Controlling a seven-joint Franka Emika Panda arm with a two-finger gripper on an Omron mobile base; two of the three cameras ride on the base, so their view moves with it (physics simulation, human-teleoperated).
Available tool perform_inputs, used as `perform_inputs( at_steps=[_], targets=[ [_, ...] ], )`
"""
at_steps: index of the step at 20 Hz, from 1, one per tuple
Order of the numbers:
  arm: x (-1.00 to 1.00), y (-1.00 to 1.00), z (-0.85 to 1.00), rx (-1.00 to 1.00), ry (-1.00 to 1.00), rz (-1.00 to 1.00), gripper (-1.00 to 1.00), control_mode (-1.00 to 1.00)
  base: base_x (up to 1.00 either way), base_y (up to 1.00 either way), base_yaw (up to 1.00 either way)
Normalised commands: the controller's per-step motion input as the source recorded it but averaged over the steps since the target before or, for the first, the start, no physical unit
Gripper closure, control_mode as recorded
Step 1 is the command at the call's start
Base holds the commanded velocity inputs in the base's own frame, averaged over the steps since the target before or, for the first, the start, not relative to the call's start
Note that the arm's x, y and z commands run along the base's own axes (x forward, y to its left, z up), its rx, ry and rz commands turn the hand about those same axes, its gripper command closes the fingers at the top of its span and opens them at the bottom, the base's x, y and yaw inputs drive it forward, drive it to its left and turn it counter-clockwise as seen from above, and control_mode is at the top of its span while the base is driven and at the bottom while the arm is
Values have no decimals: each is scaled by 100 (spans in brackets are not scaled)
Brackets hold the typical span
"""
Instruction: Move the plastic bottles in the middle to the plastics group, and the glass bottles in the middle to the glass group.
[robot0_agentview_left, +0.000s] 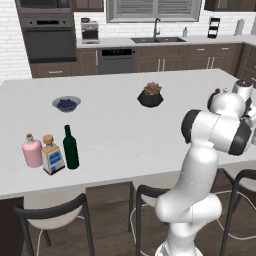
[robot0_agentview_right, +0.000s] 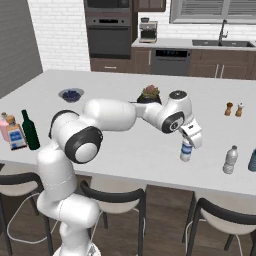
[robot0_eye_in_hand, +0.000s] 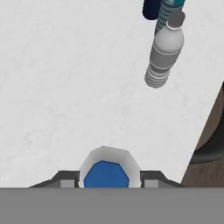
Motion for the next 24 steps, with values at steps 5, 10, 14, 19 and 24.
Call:
perform_inputs(
  at_steps=[5, 10, 14, 19, 24],
  targets=[
    [-5, -53, 0, -9, 0, -10, 100, -100, 0, 0, 0],
    [-5, -47, 0, 0, 0, -5, 100, -100, 0, 0, 0],
    [0, -1, 0, 0, 0, 0, 100, -100, 0, 0, 0],
    [-4, -18, 0, 0, -4, 0, 100, -100, 0, 0, 0],
    [-11, -23, 0, 0, -2, 0, 100, -100, 0, 0, 0]
  ],
)
